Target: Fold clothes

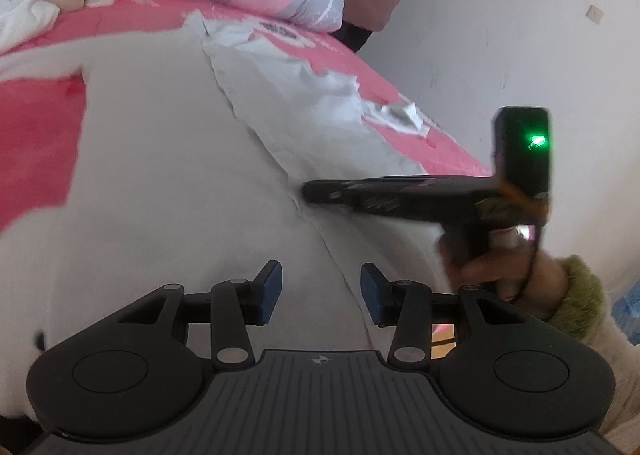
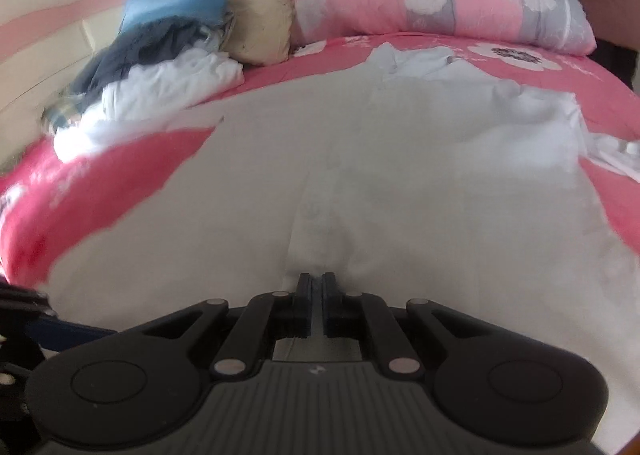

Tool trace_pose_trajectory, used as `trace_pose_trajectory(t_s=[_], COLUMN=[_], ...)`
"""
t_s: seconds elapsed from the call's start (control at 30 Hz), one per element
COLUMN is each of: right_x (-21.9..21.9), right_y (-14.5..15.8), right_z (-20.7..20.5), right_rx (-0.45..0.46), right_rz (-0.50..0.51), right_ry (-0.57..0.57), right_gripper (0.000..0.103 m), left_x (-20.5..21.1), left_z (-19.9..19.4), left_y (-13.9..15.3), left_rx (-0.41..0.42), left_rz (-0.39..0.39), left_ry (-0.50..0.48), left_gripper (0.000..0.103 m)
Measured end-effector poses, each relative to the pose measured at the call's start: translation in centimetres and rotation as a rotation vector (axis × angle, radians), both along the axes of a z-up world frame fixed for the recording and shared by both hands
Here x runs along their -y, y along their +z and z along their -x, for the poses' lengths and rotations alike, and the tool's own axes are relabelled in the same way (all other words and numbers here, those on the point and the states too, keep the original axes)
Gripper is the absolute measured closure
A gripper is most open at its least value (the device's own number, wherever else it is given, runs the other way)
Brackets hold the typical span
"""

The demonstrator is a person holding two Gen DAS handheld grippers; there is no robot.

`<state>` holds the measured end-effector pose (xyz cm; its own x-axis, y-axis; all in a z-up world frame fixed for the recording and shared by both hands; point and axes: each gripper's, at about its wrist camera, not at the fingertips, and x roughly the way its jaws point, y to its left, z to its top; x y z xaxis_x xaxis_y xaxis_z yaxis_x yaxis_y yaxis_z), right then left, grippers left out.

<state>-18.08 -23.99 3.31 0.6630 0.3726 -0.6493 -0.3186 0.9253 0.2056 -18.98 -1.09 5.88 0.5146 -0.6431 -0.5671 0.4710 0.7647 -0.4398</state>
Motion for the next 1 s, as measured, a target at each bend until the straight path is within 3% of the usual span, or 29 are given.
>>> trace_pose_trajectory(t_s=[0.2,0.27,0.3,0.33,0.43,0.6,0.77,0.9,1.0], right_x=[6.3,7.5,7.8,8.0,8.5,9.3,8.8,8.6,8.0], right_y=[7.1,9.6,10.7,11.2,12.3,9.3,5.1,2.5,0.4], right_z=[-2.3,-4.1,-5.4,-7.0,-12.1,-24.2,-34.2,-40.8,-44.0], right_rx=[0.010,0.038,0.057,0.065,0.082,-0.050,-0.129,-0.175,-0.198], right_rz=[-0.162,-0.161,-0.143,-0.128,-0.087,-0.099,-0.137,-0.204,-0.200], right_ry=[-0.084,-0.086,-0.093,-0.096,-0.106,-0.166,-0.195,-0.203,-0.234], right_gripper=[0.097,0.082,0.064,0.055,0.055,0.054,0.054,0.031,0.031], left_x=[-0.2,0.1,0.6,1.1,2.8,5.0,4.3,3.6,3.2], left_z=[-6.7,-9.3,-10.6,-12.0,-15.2,-17.8,-19.0,-19.5,-19.7], left_y=[2.9,3.8,3.8,3.7,2.2,-1.4,-4.1,-4.7,-5.2], left_rx=[0.015,0.019,0.017,0.015,-0.010,0.011,0.007,0.015,0.013], left_rz=[0.053,0.069,0.064,0.056,0.065,0.027,0.081,0.119,0.150], left_ry=[-0.023,-0.030,-0.030,-0.030,-0.011,0.082,0.145,0.142,0.136], left_gripper=[0.033,0.031,0.031,0.031,0.031,0.031,0.032,0.031,0.031])
